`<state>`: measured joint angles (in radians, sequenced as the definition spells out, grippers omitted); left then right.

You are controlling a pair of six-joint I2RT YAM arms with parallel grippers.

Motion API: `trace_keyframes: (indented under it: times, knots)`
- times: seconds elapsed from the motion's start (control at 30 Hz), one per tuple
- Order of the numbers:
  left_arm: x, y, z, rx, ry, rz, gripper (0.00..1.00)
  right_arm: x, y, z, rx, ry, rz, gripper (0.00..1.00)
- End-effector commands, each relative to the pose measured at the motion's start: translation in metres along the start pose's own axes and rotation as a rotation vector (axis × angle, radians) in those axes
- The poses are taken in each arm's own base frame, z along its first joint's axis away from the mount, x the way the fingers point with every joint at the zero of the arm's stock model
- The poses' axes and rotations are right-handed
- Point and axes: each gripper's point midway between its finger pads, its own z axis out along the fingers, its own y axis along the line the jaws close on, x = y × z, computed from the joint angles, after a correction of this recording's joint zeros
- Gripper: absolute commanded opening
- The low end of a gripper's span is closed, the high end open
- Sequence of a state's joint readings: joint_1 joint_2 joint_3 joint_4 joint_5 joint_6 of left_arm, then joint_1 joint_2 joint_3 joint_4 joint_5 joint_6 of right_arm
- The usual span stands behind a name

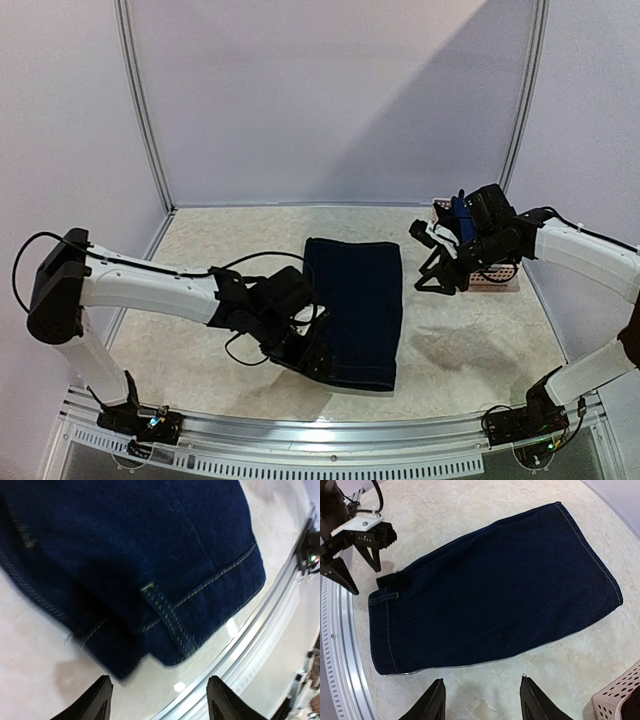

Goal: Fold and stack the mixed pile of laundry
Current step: Rotate the rectangle-folded shorts at the center of the board, then pick up the rectangle-folded shorts from the center of the board.

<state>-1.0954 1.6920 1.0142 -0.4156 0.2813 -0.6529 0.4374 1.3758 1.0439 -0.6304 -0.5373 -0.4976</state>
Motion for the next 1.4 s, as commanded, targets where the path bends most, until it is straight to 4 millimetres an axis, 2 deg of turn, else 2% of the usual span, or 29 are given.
trace_keyframes:
  times: [0.0, 0.1, 0.27, 0.37, 0.5, 0.57, 0.63, 0.7, 0.77, 0.87, 1.1, 1.37]
  knots:
    - [0.018, 0.028, -0.049, -0.238, 0.087, 0.113, 0.66, 0.001, 0.013, -0.006, -0.047, -0.013, -0.031, 0.51]
    - [0.009, 0.043, -0.071, -0.344, 0.052, 0.150, 0.66, -0.001, 0.020, -0.008, -0.061, -0.028, -0.058, 0.51]
    - [-0.008, 0.054, -0.075, -0.351, -0.061, 0.065, 0.65, 0.001, 0.047, 0.004, -0.073, 0.005, -0.169, 0.50]
    - [-0.018, 0.060, -0.068, -0.284, -0.161, -0.042, 0.60, 0.006, 0.077, 0.023, -0.089, 0.059, -0.285, 0.50]
    - [-0.028, 0.066, -0.059, -0.154, -0.277, -0.187, 0.42, 0.000, 0.109, 0.040, -0.142, 0.073, -0.366, 0.47]
    - [-0.030, 0.066, -0.053, -0.093, -0.309, -0.228, 0.36, -0.004, 0.123, 0.050, -0.159, 0.082, -0.406, 0.45]
    - [-0.029, 0.061, -0.046, -0.020, -0.330, -0.265, 0.36, -0.005, 0.137, 0.061, -0.167, 0.106, -0.453, 0.44]
    - [-0.030, 0.053, -0.040, 0.076, -0.365, -0.311, 0.40, -0.003, 0.150, 0.076, -0.178, 0.144, -0.488, 0.43]
    - [-0.028, 0.046, -0.036, 0.129, -0.388, -0.325, 0.48, 0.004, 0.157, 0.094, -0.181, 0.186, -0.503, 0.42]
    - [-0.022, 0.045, -0.028, 0.134, -0.386, -0.330, 0.49, 0.009, 0.165, 0.111, -0.185, 0.219, -0.518, 0.42]
    - [-0.006, 0.044, 0.001, 0.162, -0.332, -0.359, 0.46, 0.016, 0.187, 0.140, -0.195, 0.270, -0.582, 0.43]
    - [0.004, 0.043, 0.028, 0.190, -0.277, -0.381, 0.33, 0.027, 0.196, 0.166, -0.173, 0.327, -0.615, 0.46]
